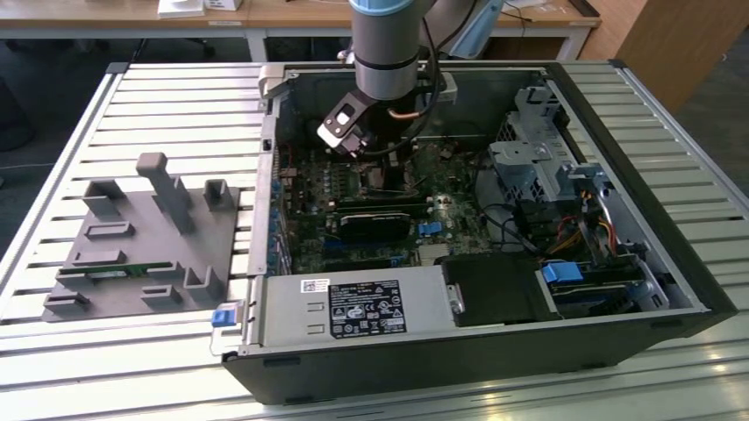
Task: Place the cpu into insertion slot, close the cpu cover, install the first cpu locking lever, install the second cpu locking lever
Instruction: 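Place the cpu into insertion slot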
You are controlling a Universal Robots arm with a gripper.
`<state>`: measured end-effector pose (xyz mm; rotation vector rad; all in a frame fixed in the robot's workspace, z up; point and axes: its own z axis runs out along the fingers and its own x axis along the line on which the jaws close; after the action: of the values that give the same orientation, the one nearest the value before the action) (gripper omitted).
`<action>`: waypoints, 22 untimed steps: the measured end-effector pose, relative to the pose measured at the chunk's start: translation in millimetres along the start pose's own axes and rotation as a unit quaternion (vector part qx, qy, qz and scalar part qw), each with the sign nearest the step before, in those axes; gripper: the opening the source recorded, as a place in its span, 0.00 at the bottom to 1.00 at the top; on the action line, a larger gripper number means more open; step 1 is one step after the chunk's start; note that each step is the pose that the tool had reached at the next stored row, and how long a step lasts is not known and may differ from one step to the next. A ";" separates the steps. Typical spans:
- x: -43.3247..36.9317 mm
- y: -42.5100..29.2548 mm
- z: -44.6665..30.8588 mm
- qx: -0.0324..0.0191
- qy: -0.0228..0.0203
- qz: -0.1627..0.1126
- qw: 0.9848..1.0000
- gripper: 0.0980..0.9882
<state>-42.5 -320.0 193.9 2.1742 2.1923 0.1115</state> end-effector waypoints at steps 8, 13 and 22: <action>0.0 0.0 -0.2 0.000 0.000 0.000 1.000 0.57; 0.0 0.2 -2.8 0.000 0.000 0.000 1.000 0.57; 0.1 1.4 -11.2 0.002 0.000 0.001 1.000 0.35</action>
<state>-42.1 -320.0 205.2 2.1782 2.1925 0.1070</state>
